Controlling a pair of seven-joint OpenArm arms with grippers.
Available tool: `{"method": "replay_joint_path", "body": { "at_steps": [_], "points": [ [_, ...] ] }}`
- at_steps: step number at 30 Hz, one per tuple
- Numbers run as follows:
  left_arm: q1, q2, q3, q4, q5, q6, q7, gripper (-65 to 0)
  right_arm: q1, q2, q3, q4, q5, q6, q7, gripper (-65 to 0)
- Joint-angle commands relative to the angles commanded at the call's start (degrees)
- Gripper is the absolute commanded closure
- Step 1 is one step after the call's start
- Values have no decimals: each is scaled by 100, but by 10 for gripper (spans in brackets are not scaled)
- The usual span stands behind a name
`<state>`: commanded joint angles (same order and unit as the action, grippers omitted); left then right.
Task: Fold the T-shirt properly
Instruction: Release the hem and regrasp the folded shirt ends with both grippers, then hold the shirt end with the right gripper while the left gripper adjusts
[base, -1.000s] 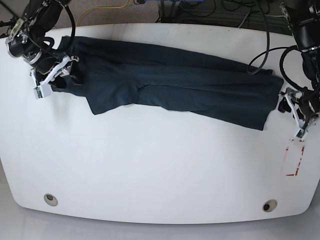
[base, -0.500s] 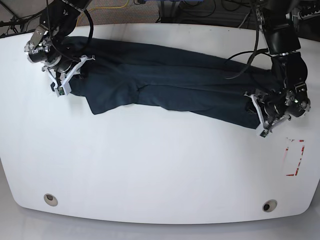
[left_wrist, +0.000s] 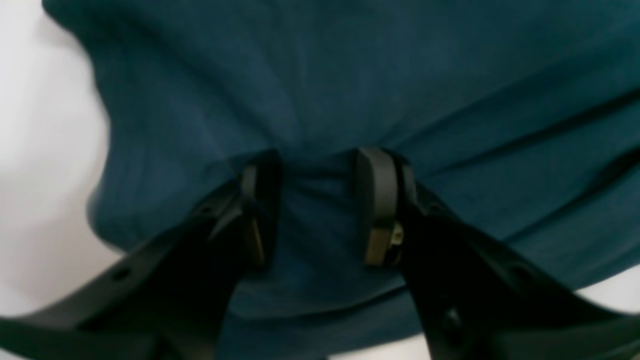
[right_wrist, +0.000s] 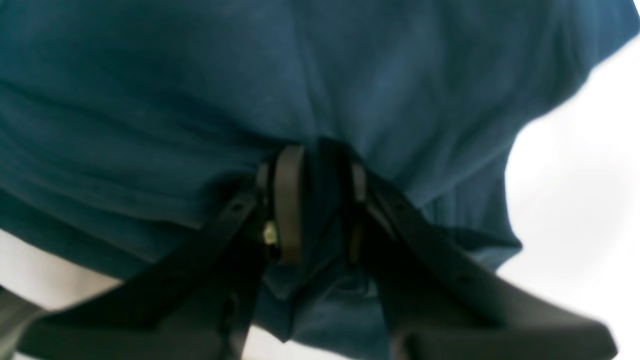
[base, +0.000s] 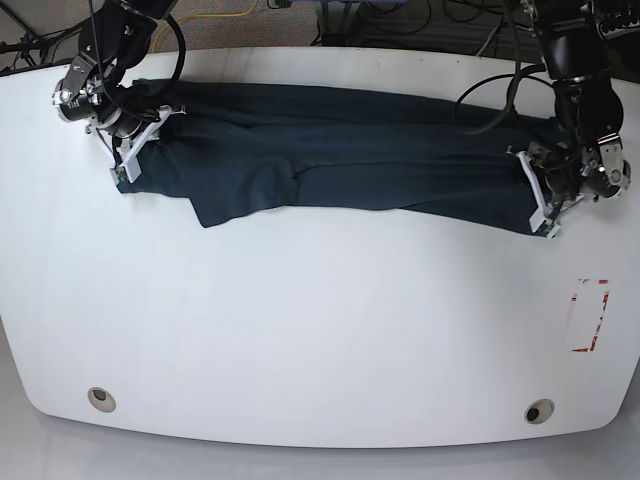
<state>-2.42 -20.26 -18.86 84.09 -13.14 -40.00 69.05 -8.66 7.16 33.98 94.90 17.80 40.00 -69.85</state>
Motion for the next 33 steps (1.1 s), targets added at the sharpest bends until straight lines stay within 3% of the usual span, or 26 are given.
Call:
{"method": "replay_joint_path", "body": {
  "at_steps": [4,13,16,19,21,26,33],
  "points": [
    [255,-193,-360,-18,0,0,0,-222,26,-9,-149,-9,-9,0,18,-124],
    [202,-202,-782,193,-9,0,299,-225,246,-18,-475,-9,-9,0,9,-119],
    [-123,-185,-976,202,-53,0,457,-276,255,-26,-501,0,-9,0,9,-120],
    [-422,-185,-1134,202,-308,0,738,-376,255,-26,-510,9,35,0,9,-119],
    [-519,-185,-1284,202,-519,0,879,-401,237,-26,-510,9,35,0,9,-119],
    [-536,-237,-1477,211,-1169,0,958,-404,237,-26,-510,9,35,0,9,-119],
    [-229,-730,-1582,53,-1688,0,932,-407,229,-26,-510,9,44,0,9,-119]
  ]
}}
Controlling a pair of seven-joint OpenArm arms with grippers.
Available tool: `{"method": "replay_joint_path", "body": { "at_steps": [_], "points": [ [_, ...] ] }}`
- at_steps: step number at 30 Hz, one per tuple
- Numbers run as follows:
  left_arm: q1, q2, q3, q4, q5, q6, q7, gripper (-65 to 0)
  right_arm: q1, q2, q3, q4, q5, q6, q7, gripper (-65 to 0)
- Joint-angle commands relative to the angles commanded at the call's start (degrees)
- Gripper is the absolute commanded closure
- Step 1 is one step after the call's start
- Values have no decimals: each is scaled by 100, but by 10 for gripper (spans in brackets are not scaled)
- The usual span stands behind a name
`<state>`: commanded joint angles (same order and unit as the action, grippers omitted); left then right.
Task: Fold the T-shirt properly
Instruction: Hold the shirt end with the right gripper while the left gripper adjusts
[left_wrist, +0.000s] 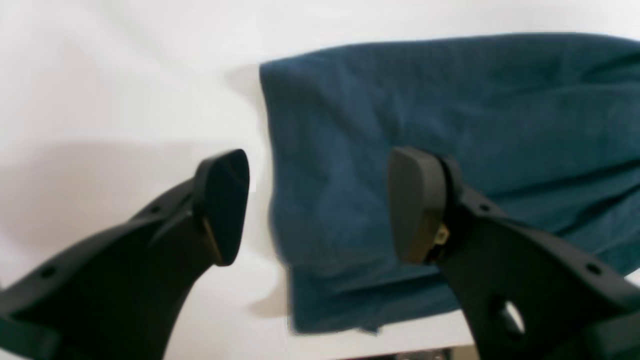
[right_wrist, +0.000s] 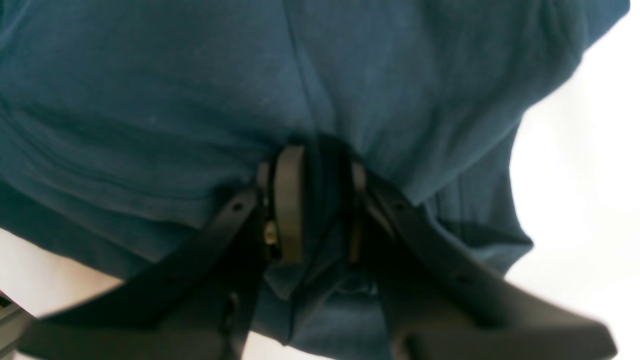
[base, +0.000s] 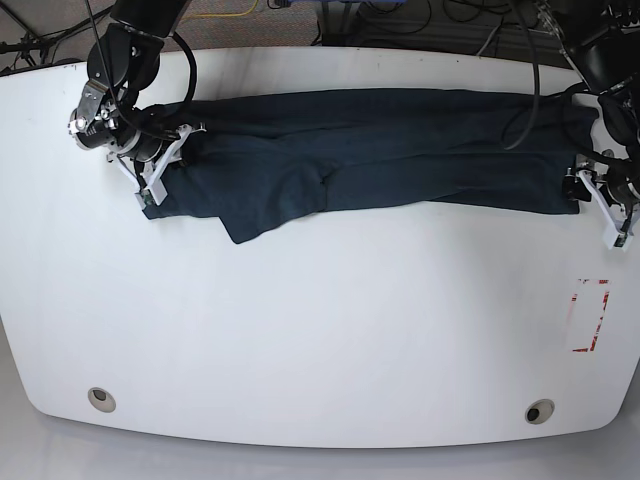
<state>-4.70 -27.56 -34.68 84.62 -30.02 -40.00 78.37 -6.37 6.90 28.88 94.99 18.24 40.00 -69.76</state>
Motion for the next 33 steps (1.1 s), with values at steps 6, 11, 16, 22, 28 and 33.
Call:
{"method": "replay_joint_path", "body": {
  "at_steps": [6,11,16,22,28,33],
  "points": [
    [290,-325,-141,-642,-791,0,-229,-408,18,0,0,0,0,0,0,-119],
    [501,-545,-114,-1222,-1451,0,-554,-408,9,0,0,0,0,0,0,-119],
    [484,-624,281,-1547,-1837,0,-659,-410,-9,0,9,0,0,0,0,-119],
    [475,-598,563,-1670,-1829,0,-932,-410,-18,0,26,0,0,0,0,-117],
    [501,-598,633,-2180,-1837,0,-967,-410,-18,0,44,9,0,0,0,-117],
    [519,-598,862,-2303,-1837,0,-967,-410,-18,0,53,9,0,0,9,-117]
  ]
}}
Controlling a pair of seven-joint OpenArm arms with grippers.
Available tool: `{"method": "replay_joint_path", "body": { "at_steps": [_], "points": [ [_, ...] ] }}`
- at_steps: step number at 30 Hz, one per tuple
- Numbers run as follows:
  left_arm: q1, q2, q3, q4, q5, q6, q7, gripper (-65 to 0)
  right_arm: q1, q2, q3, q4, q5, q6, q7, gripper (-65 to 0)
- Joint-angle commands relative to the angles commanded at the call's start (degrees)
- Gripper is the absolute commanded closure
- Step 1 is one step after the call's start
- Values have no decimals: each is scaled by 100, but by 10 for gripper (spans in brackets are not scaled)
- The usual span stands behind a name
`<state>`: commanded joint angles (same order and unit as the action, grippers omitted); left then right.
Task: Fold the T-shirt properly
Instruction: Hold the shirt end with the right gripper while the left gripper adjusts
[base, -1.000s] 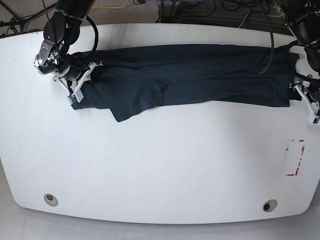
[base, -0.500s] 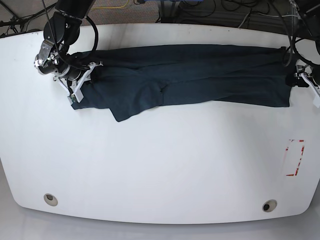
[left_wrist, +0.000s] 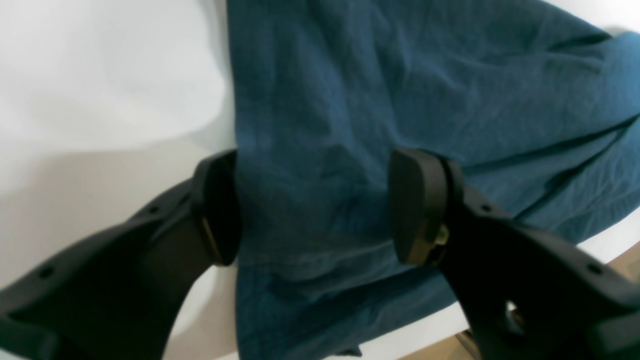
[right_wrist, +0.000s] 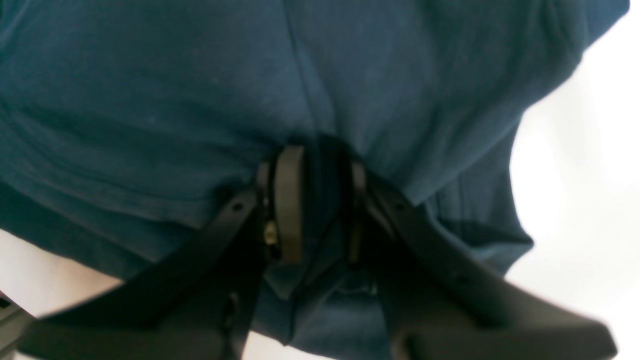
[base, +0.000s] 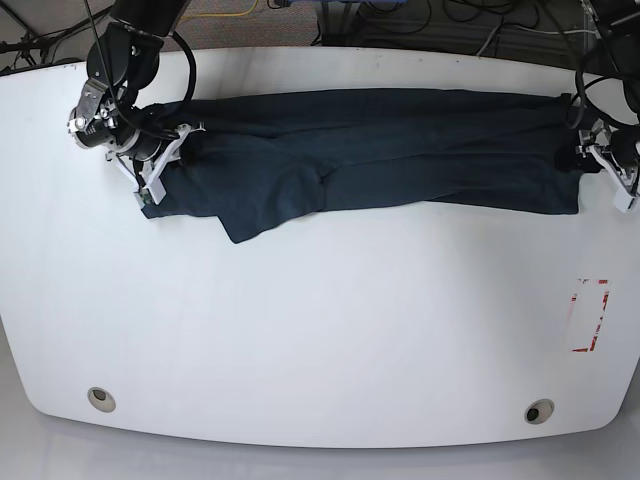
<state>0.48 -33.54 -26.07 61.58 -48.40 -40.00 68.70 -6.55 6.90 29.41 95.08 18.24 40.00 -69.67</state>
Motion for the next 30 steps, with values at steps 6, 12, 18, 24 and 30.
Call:
{"method": "replay_joint_path", "body": {
  "at_steps": [6,12,18,24,30],
  "points": [
    [79,0,114,9,-35,0,9,-401,9,-9,-26,0,9,0,0,-117],
    [132,114,440,9,-26,0,18,-256,9,-88,-9,0,9,0,0,-117],
    [0,316,703,0,0,0,18,-78,0,-114,-9,0,9,0,0,-117],
    [-9,378,642,105,-9,0,18,-71,9,-114,-18,0,9,0,0,-117],
    [158,369,440,1064,0,0,26,-33,0,-114,-9,0,9,0,0,-117]
  ]
}}
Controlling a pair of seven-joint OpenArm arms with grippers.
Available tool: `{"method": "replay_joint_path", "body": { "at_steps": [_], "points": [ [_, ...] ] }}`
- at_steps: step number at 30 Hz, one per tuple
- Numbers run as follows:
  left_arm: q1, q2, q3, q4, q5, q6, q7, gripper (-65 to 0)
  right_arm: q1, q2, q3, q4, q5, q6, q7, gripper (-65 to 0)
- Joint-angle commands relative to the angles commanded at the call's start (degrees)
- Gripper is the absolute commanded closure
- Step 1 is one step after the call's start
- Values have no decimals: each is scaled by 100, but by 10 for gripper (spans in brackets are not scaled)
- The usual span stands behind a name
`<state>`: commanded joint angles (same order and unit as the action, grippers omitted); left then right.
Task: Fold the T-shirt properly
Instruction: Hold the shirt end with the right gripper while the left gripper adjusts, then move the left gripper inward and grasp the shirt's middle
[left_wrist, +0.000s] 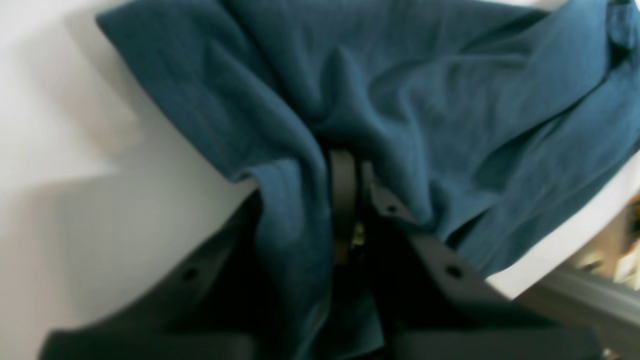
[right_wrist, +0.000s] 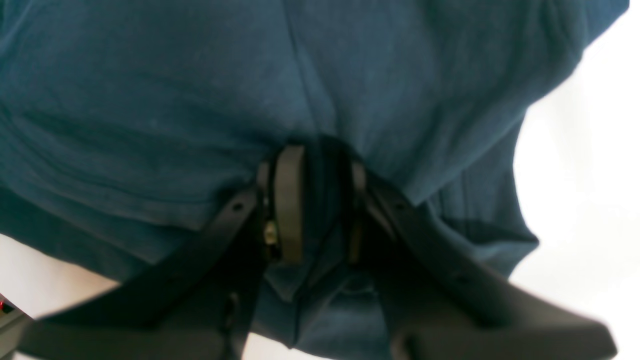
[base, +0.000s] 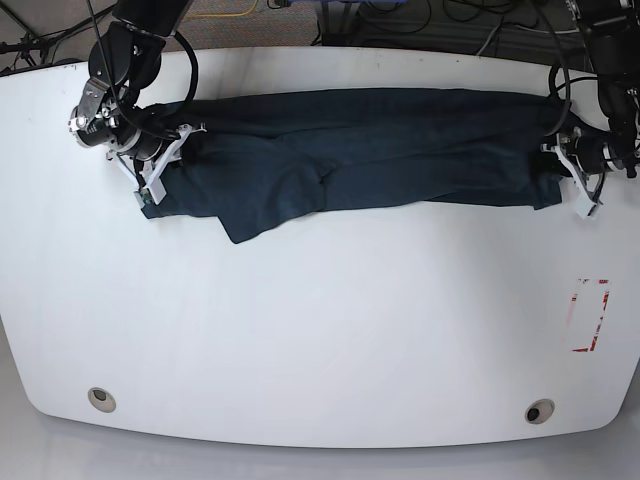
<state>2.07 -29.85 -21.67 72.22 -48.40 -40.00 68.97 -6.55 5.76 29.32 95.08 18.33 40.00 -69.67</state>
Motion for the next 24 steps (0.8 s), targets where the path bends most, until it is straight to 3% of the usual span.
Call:
{"method": "replay_joint_path", "body": {
  "at_steps": [7,12,19,24],
  "points": [
    [387,-9,-35,1793,-9,0,26,-33,9,0,-9,0,0,0,0,-117],
    [510,70,18,3042,-9,0,475,-32,35,-9,-9,0,0,0,0,-117],
    [343,563,492,4158,-53,0,1103,-33,26,-114,-18,0,-9,0,0,-117],
    [-70,1002,1020,4167,0,0,1103,-35,53,-123,-35,-9,-9,0,9,-117]
  ]
}}
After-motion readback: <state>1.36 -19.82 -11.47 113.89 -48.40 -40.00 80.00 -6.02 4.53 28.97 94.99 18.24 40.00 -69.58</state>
